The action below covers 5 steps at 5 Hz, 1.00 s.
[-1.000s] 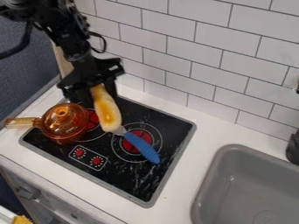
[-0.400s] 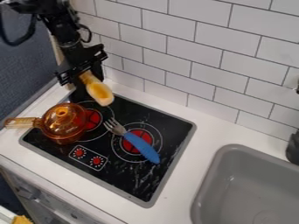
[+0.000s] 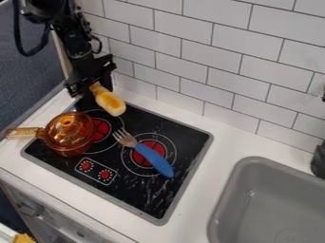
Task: Take the bread and put on the left side of the stove
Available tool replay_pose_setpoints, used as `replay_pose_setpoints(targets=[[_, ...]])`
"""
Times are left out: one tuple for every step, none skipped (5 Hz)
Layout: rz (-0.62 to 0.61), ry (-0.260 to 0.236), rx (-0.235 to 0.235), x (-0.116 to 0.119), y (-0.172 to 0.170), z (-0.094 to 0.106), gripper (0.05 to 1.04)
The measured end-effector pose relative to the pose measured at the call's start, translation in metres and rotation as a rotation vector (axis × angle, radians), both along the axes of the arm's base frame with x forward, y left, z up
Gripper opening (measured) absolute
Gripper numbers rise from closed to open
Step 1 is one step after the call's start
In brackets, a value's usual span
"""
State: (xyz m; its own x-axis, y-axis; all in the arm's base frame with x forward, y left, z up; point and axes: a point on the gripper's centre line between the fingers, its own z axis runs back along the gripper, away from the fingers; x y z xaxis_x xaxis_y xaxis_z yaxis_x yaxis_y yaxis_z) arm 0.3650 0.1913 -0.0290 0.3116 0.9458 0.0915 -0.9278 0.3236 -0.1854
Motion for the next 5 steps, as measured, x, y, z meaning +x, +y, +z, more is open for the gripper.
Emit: replay_pose_setpoints(targets=[[0.015, 0.012, 0.008, -0.0002, 0.0027, -0.0135, 0.585], [0.014, 0.015, 0.008, 0.0009, 0.0035, -0.0175, 0.655], [-0.015, 0.021, -0.018, 0.0016, 0.0001, -0.0166, 0.940], [-0.009, 0.020, -0.041, -0.0013, -0.0035, -0.0174, 1.009], [-0.003, 0.031, -0.055, -0.0061, -0.0053, -0.0165, 1.005]])
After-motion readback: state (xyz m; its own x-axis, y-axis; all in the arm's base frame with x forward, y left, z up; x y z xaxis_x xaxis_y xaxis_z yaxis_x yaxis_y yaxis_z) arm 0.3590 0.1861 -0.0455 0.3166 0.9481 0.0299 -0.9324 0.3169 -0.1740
